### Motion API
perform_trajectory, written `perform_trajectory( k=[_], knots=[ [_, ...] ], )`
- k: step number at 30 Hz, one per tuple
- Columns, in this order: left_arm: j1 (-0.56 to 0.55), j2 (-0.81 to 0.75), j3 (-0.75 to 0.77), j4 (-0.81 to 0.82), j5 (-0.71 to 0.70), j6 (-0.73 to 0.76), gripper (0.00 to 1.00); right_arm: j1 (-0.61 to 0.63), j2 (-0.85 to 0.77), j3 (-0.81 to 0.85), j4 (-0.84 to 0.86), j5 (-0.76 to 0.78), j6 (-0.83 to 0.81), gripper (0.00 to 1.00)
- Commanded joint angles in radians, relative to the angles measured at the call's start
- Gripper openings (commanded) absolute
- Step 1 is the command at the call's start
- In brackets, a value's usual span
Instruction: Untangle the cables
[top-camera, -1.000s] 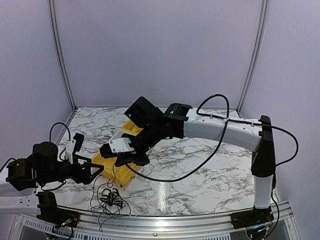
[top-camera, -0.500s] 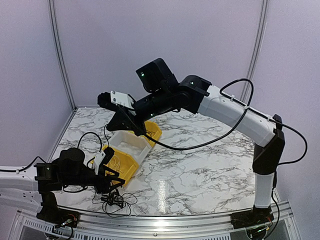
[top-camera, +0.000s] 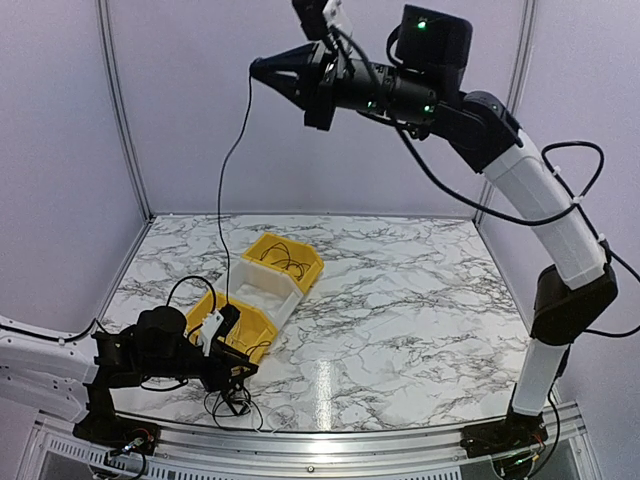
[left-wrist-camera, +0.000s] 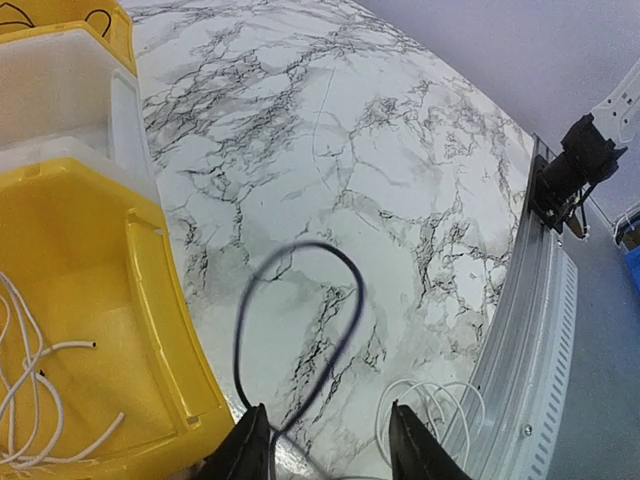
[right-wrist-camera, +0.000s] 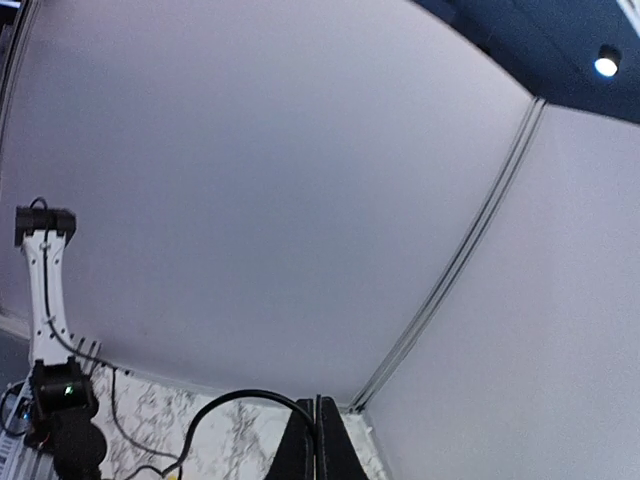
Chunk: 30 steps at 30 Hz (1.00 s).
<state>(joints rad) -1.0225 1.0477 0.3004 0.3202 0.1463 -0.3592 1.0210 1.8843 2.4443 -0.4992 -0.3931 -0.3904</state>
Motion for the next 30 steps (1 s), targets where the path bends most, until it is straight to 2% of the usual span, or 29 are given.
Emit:
perform_trajectory(
  k=[1, 9, 17, 26, 30],
  knots=[
    [-0.005, -0.013, -0.048, 0.046, -0.025, -0.021, 0.44, -0.018, -0.04, 0.069, 0.2, 0.123, 0.043, 0.0],
    [-0.014, 0.021, -0.081, 0.051, -0.054, -0.064, 0.44, -0.043, -0.067, 0.145, 0.441, 0.279, -0.036, 0.0],
    [-0.014, 0.016, -0.106, 0.049, -0.1, -0.098, 0.47, -0.045, -0.113, 0.163, 0.627, 0.348, -0.183, 0.0],
    [-0.014, 0.017, -0.133, 0.032, -0.128, -0.155, 0.51, -0.207, -0.169, 0.17, 0.701, 0.389, -0.275, 0.0],
    [-0.014, 0.026, -0.121, 0.02, -0.127, -0.153, 0.51, -0.223, -0.227, 0.086, 0.646, 0.423, -0.312, 0.0]
  ],
)
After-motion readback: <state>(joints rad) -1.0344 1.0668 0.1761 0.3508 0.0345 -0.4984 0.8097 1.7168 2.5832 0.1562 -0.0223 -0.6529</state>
